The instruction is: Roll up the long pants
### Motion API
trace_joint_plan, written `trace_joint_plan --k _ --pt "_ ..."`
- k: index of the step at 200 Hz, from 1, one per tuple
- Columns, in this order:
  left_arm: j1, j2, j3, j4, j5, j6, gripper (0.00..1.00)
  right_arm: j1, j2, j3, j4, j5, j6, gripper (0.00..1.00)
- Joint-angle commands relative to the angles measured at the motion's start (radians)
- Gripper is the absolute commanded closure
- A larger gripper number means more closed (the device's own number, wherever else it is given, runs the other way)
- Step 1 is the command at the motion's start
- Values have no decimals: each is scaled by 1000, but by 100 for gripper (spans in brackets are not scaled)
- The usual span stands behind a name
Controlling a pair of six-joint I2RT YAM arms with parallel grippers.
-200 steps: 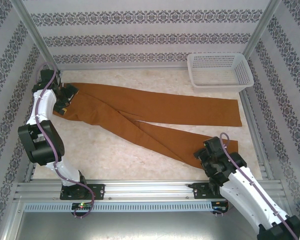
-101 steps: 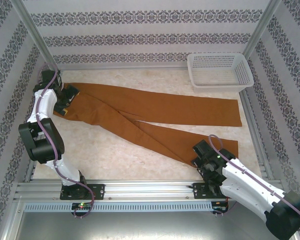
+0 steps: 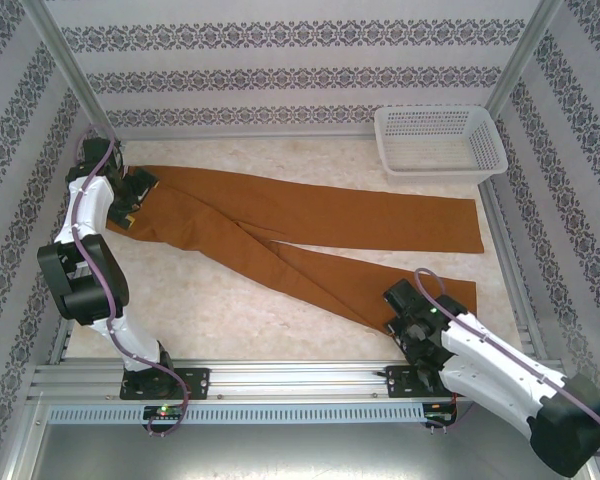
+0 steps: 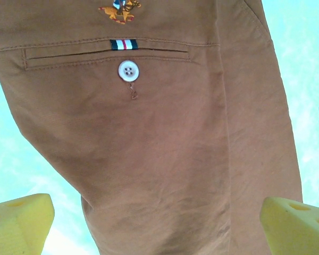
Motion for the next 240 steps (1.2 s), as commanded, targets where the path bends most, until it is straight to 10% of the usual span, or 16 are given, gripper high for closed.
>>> trace_joint_plan --k 1,100,144,240 --pt "1 6 34 -12 0 17 0 -12 42 18 158 151 -45 42" --pt "1 7 72 -36 -8 20 0 -103 140 74 211 158 -172 42" --pt "1 2 68 -42 -9 18 0 -101 123 80 182 151 -186 90" --pt "1 25 131 -69 -19 18 0 -305 145 412 -26 168 -593 100"
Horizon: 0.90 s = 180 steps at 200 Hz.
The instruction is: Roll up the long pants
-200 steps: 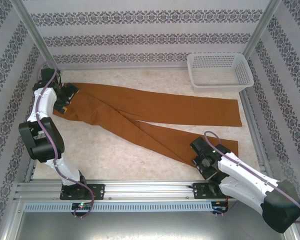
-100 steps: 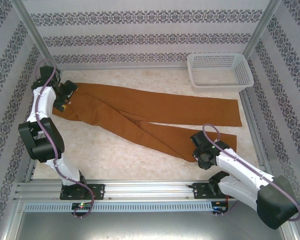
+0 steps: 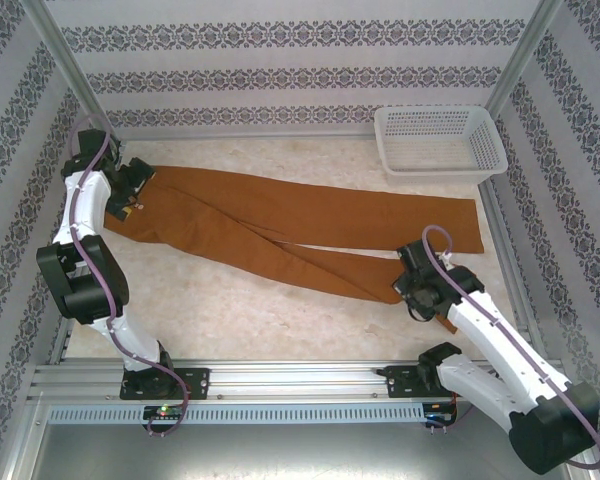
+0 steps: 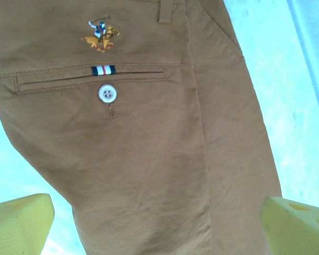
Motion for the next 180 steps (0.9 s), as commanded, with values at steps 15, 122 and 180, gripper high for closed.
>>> trace_joint_plan --k 15,122,180 --pt "1 16 64 -55 -24 20 0 -137 132 156 -20 -33 -268 100" --pt "22 61 145 -102 -74 38 0 -380 790 752 -92 -245 -747 100" --pt "29 94 177 -110 -91 43 0 -434 1035 1006 -152 -274 -806 100"
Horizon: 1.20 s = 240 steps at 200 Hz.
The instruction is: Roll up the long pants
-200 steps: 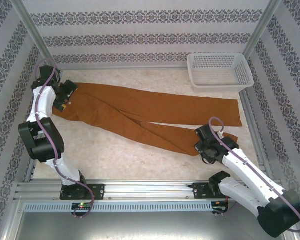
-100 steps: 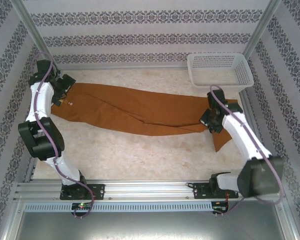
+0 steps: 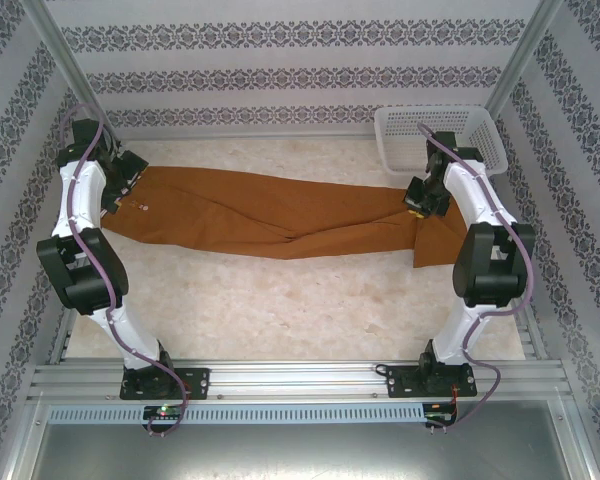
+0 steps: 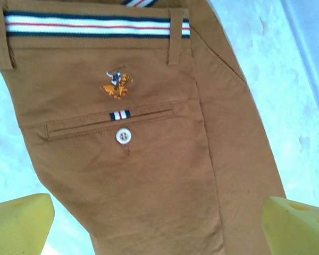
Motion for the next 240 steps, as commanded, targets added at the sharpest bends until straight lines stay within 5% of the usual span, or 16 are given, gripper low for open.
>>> trace_joint_plan --k 1,18,37,53,81,113,184,240 --pt "11 19 37 -34 -24 26 0 -20 77 99 -53 4 -57 100" --pt "11 32 33 -12 -11 28 0 -26 148 169 -66 10 -62 100" --pt "14 59 22 30 30 26 0 -25 205 239 -79 32 -67 28" --pt "14 92 32 42 71 23 0 -27 200 278 -102 37 -65 10" --pt "14 126 42 39 94 11 0 -1 70 228 -133 63 -105 11" --pt "14 128 22 53 111 6 0 109 -70 30 -195 320 -187 14" --pt "14 109 -10 52 123 18 0 197 -81 -225 -216 599 -168 20" --pt "14 102 -16 51 121 14 0 225 -20 -204 -185 592 -186 21"
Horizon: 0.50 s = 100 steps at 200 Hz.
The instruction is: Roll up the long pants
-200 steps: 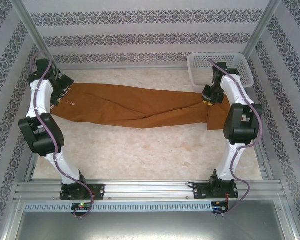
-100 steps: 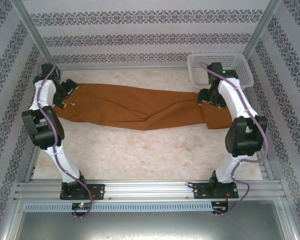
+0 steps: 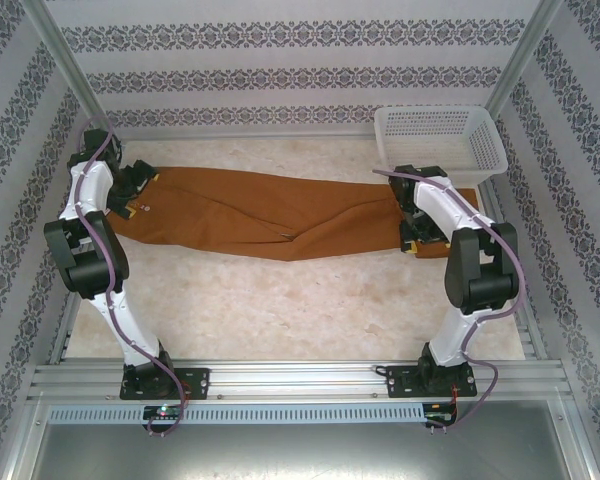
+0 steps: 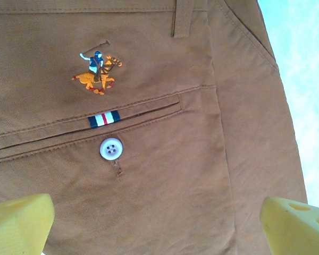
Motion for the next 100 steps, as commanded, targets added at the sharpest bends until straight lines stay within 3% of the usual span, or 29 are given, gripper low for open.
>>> trace_joint_plan --k 1,74,100 --pt "8 -40 -12 6 7 7 0 29 33 23 -6 41 -11 21" --pt "8 -33 -28 16 2 3 0 102 136 37 41 50 -16 24" --pt "8 -32 -23 4 -16 14 0 102 161 38 68 88 -28 31"
